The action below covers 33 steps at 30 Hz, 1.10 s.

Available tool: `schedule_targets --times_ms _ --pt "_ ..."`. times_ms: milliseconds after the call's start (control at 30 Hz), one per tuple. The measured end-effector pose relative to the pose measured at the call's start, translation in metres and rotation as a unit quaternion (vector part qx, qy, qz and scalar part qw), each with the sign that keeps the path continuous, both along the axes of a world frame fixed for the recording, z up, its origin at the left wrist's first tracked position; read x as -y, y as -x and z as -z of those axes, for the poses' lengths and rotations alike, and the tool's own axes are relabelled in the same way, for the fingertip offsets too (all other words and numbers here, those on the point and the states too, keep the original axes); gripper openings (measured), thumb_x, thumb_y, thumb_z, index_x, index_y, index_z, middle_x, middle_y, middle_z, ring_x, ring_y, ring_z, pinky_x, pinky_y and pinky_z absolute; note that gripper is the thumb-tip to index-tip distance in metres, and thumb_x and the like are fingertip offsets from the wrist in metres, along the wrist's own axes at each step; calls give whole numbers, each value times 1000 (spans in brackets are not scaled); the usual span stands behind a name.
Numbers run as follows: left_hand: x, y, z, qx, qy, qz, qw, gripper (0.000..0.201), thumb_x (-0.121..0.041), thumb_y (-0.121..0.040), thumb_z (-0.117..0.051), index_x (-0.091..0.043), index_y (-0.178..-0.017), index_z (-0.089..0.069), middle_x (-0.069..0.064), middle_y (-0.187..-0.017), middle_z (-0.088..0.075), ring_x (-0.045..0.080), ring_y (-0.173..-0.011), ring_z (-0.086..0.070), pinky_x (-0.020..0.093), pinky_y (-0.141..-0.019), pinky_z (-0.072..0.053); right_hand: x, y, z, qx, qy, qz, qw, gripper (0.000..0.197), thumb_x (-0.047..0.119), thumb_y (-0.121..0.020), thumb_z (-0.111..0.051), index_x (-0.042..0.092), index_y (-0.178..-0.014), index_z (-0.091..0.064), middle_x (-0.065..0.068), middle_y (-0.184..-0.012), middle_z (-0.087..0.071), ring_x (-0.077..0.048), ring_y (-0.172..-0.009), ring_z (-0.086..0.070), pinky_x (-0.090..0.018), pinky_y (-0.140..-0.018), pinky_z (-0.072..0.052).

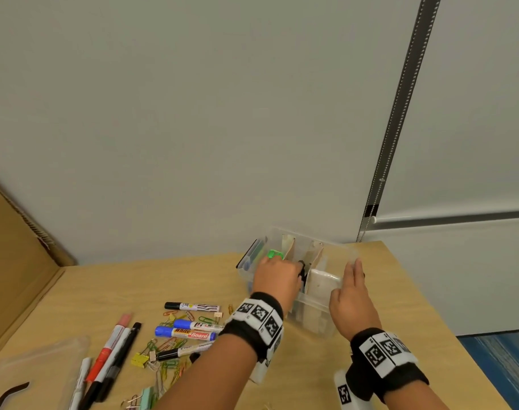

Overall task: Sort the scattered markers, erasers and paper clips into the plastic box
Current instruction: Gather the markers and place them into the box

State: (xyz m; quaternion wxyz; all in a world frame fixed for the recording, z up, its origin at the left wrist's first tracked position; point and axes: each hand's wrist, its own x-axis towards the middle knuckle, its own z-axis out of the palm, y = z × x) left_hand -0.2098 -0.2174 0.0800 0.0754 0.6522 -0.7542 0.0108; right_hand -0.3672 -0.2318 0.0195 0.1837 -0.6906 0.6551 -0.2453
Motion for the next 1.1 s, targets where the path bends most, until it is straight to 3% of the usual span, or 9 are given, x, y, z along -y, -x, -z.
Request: schedule_targets --times_ms 133,300,433,533,667,800,933,1000,1100 --pt "23 6 7 64 -101 -11 993 33 -36 -97 -38 -15 -100 -64 6 -105 -67 26 -118 -43 46 -104 -26 1 0 0 -1 2 -3 1000 64 17 -96 -34 5 -150 -3 -8 -159 13 -23 -144 -19 -32 -107 -39" --pt "25 -12 10 -33 -105 19 994 38 -30 -99 -25 -17 -86 -58 3 -97 -64 23 -107 -47 45 -100 -28 2 0 2 0 2 -2 1000 64 17 -95 -34 3 -150 -3 -9 -159 12 -25 -142 -23 -35 -107 -38" --pt "2 -31 3 -156 -37 23 987 39 -33 -101 -26 -25 -116 -61 -5 -116 -64 13 -116 -46 38 -105 -28 3 1 3 -3 0 1 1000 64 18 -96 -34 5 -150 -4 -8 -159 13 -25 -142 -24 -34 -108 -38" --pt "-26 -50 -1 -223 7 16 975 36 -34 -101 -30 -31 -126 -55 -12 -126 -59 8 -121 -43 34 -107 -30 5 2 1 -16 -5 0 1000 63 18 -96 -34 5 -150 -5 -8 -159 12 -26 -144 -20 -35 -111 -34" --pt "-65 -90 8 -252 39 -2 967 31 -25 -99 -40 -30 -124 -59 -11 -122 -60 5 -117 -44 26 -100 -36 1 4 -4 -51 -1 9 999 61 18 -95 -35 6 -150 -11 -12 -159 5 -32 -145 -9 -42 -118 -20" --pt "-117 -143 29 -222 56 -74 971 26 -19 -97 -46 -27 -116 -63 -12 -116 -62 9 -112 -49 23 -93 -36 -30 -13 -13 -88 141 -26 986 57 13 -89 -49 10 -143 -30 -15 -156 -16 -36 -144 -12 -48 -117 -16" --pt "-155 -180 55 -181 -16 -154 971 27 -17 -96 -49 -26 -118 -61 -5 -123 -62 16 -116 -52 22 -98 -34 -76 -52 -20 -63 223 -170 958 24 20 -87 -55 18 -111 -55 0 -120 -51 -18 -115 -42 -32 -99 -39" --pt "-160 -186 66 -142 -59 -153 976 30 -19 -96 -49 -28 -123 -58 -5 -128 -58 17 -118 -50 29 -101 -40 -94 -75 -16 -82 154 -260 950 10 27 -91 -47 24 -97 -54 8 -99 -52 -10 -93 -46 -22 -81 -42" --pt "-151 -182 78 -90 -105 -128 982 36 -24 -96 -47 -32 -131 -51 -8 -132 -53 16 -123 -43 33 -104 -39 -114 -109 2 -118 -25 -357 926 16 36 -94 -41 24 -89 -49 6 -89 -53 -12 -78 -51 -23 -65 -42"
